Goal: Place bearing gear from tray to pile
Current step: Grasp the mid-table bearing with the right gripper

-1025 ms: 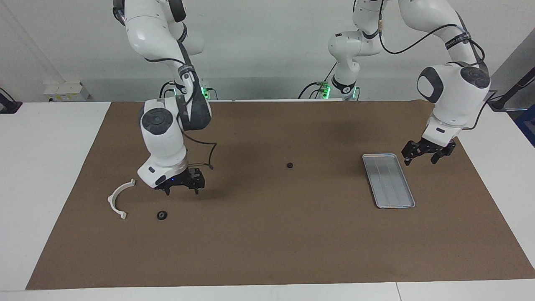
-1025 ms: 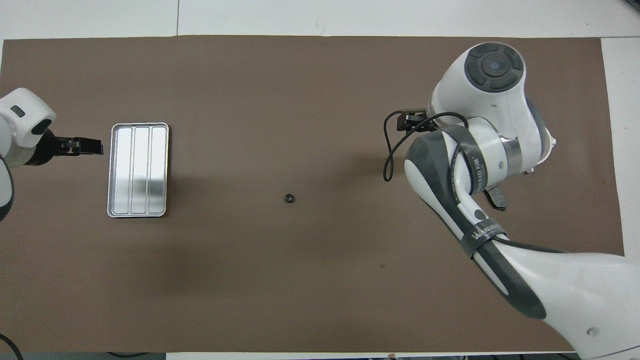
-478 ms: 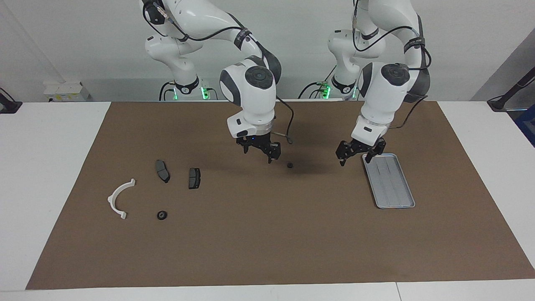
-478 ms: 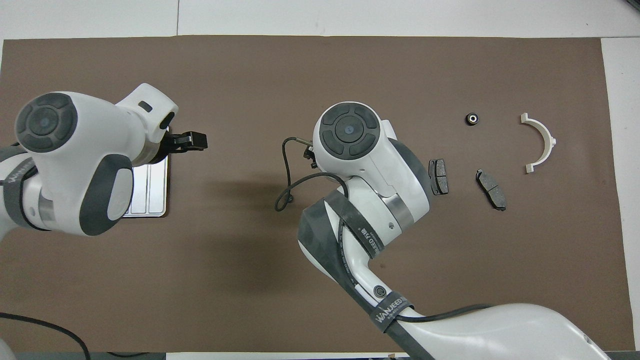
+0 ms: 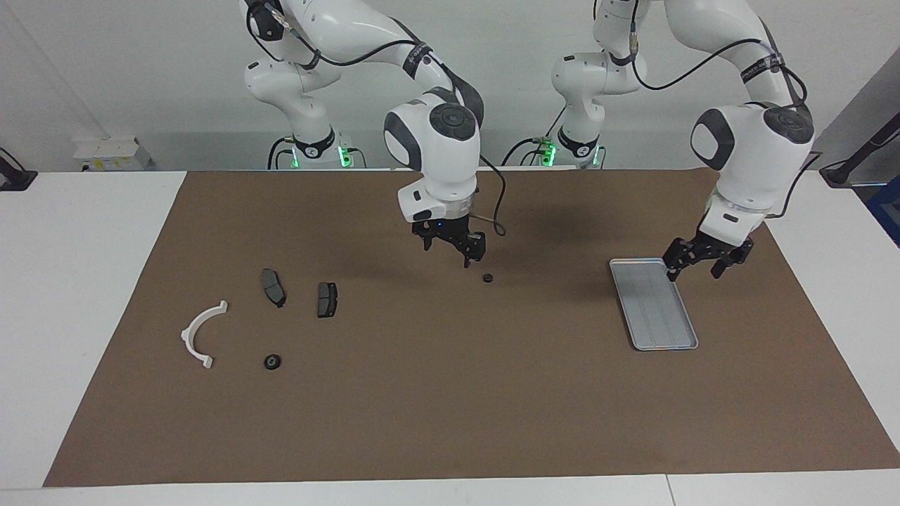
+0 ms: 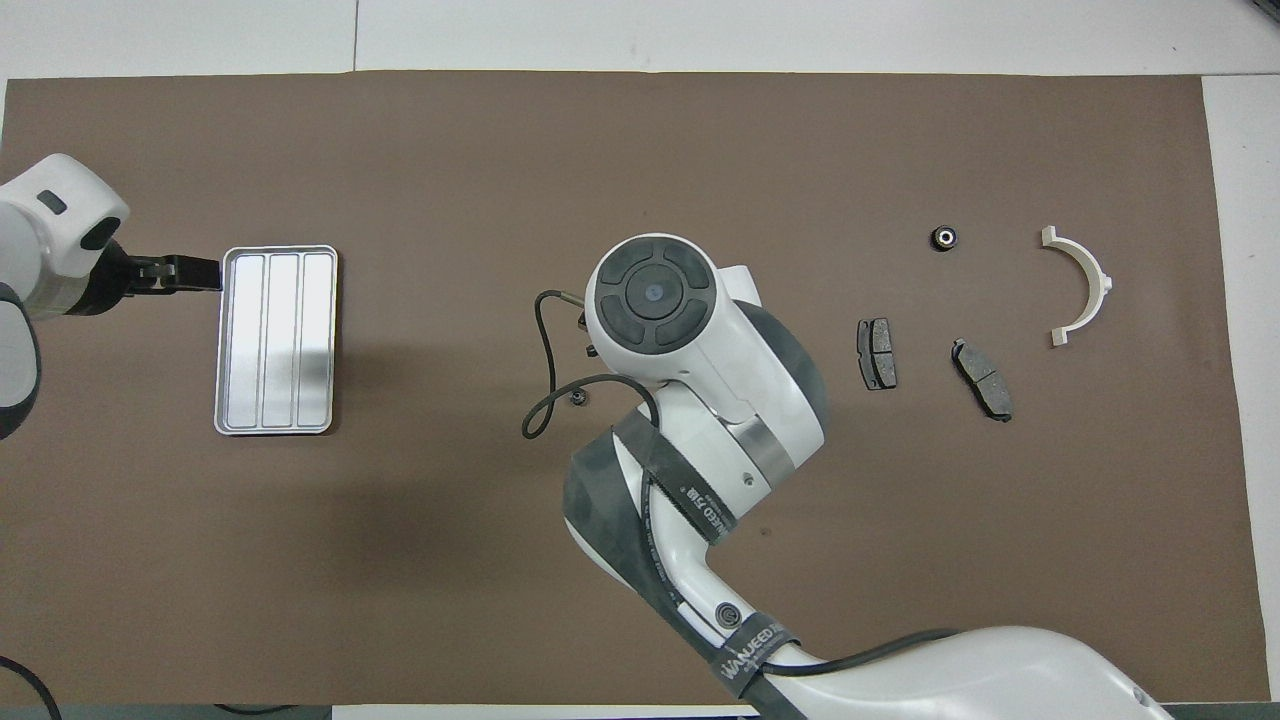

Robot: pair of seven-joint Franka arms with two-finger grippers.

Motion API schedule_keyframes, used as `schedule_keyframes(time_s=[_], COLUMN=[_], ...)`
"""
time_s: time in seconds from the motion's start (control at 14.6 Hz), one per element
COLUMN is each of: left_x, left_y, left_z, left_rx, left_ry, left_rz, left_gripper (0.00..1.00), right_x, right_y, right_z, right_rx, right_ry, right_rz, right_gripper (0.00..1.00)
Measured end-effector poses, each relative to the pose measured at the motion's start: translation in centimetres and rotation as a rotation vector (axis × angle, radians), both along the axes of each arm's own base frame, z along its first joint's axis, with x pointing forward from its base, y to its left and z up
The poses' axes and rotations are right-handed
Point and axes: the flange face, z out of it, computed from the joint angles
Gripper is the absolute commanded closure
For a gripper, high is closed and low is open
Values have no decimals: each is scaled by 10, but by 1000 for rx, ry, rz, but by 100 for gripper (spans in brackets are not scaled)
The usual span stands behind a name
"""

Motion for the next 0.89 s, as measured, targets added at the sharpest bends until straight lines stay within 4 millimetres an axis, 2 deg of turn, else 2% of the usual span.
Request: schedule_keyframes(time_s=[0.14,0.27,0.48,0.68,0.89], left_x=[1,3,-1,-21,-43], left_y=[13,12,9,9,14], left_z=[13,36,81,113,140], left_rx=[1,-1,-4,-14,-22], left_ry=[15,33,32,55,94], left_rz=[3,-1,1,39,72], left_gripper=[0,0,0,0,0], right_x=[-13,-25,-38,-37,-36], right_y=[22,43,77,83,81], right_z=[-3,-16,-63,-102,-117], right_rx=[14,19,9,2,-9], right_ry=[-12,-12,-43,-29,-17], right_rz=[-18,-45,-92,-132,-148], right_gripper=[0,0,0,0,0])
